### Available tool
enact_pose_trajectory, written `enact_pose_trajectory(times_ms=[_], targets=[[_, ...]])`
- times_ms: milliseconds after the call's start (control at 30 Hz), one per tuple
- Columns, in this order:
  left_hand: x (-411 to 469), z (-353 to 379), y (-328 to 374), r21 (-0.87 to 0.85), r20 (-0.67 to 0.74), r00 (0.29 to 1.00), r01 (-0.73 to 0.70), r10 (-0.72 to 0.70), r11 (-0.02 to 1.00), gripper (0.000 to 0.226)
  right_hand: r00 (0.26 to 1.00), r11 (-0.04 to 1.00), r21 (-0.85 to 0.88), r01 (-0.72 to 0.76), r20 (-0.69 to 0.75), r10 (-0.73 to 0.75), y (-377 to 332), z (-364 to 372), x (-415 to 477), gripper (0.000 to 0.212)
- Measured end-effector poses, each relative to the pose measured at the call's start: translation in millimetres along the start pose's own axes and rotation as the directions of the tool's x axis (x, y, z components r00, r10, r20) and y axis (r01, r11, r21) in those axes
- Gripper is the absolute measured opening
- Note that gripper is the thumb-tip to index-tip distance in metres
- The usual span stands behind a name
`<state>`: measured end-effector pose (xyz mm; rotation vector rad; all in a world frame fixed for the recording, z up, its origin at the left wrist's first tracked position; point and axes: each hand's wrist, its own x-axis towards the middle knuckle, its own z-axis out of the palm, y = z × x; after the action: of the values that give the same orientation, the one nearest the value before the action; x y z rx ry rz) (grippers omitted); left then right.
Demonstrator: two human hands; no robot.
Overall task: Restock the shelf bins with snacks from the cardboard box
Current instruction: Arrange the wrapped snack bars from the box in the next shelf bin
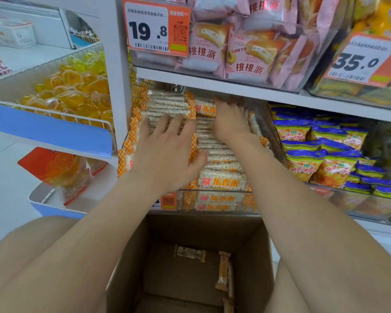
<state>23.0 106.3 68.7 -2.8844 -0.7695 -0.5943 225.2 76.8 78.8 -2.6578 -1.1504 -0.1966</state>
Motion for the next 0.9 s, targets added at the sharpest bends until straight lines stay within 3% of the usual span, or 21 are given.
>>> enact_pose_trajectory(times_ms=[100,267,367,500,600,667,733,767,833,900], targets=[[0,-1,-2,-0.046,0.000,1.000,0.008,-0.008,0.999,0.072,0.998,0.999,-0.028,-0.018,-0.053,0.017,-5,-5,-7,0.079],[-3,-9,-2,-0.098,-0.076,0.997,-0.012,0.004,0.995,0.065,0.994,1.000,-0.008,0.026,-0.103,-0.027,-8,-19,-36,0.056],[-10,-13,-2,-0.132,-0.191,0.980,-0.075,0.049,0.988,0.051,0.984,0.992,0.055,0.113,-0.145,-0.104,-4,-31,-77,0.042],[-27,-14,9,-0.185,-0.343,0.933,-0.185,0.113,0.965,0.027,0.974,0.946,0.265,0.187,-0.174,-0.144,0,-63,-147,0.031],[-50,-24,21,-0.299,-0.381,0.917,-0.242,0.117,0.923,0.008,0.983,0.935,0.304,0.181,-0.062,-0.171,2,-90,-182,0.024],[-69,-30,26,-0.436,-0.300,0.943,-0.271,0.145,0.858,0.007,0.971,0.949,0.271,0.160,0.133,-0.201,13,-95,-196,0.025],[-88,-33,29,-0.481,-0.068,0.945,-0.313,0.321,0.819,0.005,0.912,0.964,0.211,0.163,0.341,-0.229,29,-85,-214,0.027],[-94,-31,29,-0.468,0.111,0.902,-0.323,0.418,0.823,0.005,0.877,0.970,0.174,0.171,0.422,-0.231,37,-75,-224,0.029],[-104,-19,33,-0.437,0.475,0.741,-0.268,0.474,0.858,0.011,0.806,0.981,0.112,0.161,0.558,-0.196,50,-48,-245,0.033],[-114,4,39,-0.379,0.655,0.617,-0.231,0.436,0.896,0.014,0.734,0.991,0.065,0.117,0.666,-0.130,56,-15,-263,0.033]])
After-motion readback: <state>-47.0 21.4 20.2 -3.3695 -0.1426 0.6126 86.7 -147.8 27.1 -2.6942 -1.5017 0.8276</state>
